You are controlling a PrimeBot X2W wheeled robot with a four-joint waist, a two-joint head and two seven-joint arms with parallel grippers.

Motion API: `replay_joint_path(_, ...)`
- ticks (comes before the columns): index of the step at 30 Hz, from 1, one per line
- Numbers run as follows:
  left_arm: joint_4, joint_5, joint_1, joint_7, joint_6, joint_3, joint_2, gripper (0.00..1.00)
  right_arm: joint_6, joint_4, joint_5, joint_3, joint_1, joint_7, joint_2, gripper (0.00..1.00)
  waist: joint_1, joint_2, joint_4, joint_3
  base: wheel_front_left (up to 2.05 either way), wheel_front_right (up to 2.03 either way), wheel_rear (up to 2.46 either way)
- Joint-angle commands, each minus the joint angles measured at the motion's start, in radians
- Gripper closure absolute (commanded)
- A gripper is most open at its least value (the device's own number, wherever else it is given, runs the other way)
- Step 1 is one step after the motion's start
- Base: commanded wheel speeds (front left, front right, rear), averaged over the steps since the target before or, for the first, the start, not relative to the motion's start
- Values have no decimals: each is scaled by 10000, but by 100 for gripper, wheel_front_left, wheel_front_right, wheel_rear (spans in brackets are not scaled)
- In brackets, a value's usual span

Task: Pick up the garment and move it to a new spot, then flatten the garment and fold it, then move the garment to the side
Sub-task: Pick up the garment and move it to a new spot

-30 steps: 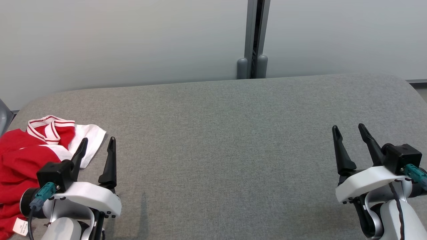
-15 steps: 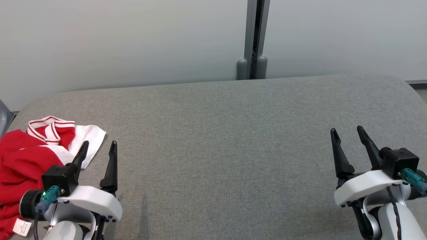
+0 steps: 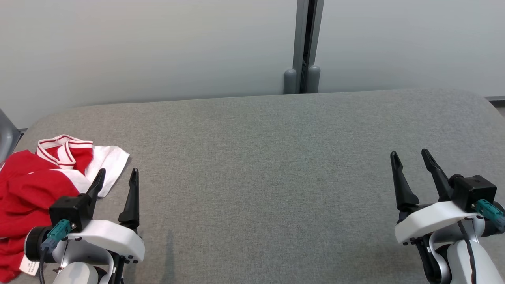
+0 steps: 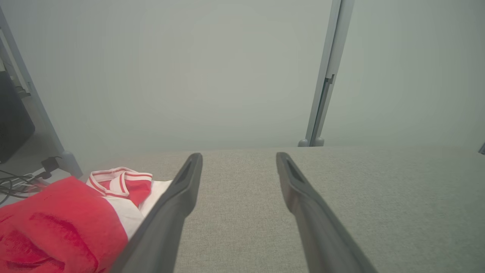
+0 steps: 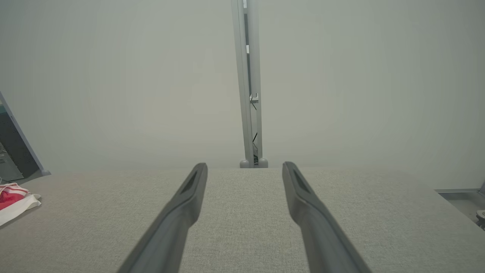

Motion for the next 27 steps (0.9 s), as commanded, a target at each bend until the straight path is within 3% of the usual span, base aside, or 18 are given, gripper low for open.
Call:
replay_joint_path(1, 13, -69, -11, -3, 33, -2, 30, 0, 18, -80, 46, -8, 96, -79, -12, 0, 0, 0, 101, 11, 0, 0, 0)
replay_joint_path(11, -7, -272, -236, -188, 145, 189, -34, 0, 18, -355, 144, 219, 56, 55, -162, 0, 0, 0, 1278, 198, 0, 0, 0)
replay_joint_path(20, 74, -542, -376, -464, 140, 480, -14, 0, 18, -592, 260, 526, -153, 141, -262, 0, 0, 0, 3494, 416, 0, 0, 0)
replay_joint_path(27, 133, -740, -296, -662, 161, 665, 11, 0, 18, -609, 330, 841, -321, 162, -298, 0, 0, 0, 4754, 458, 0, 0, 0)
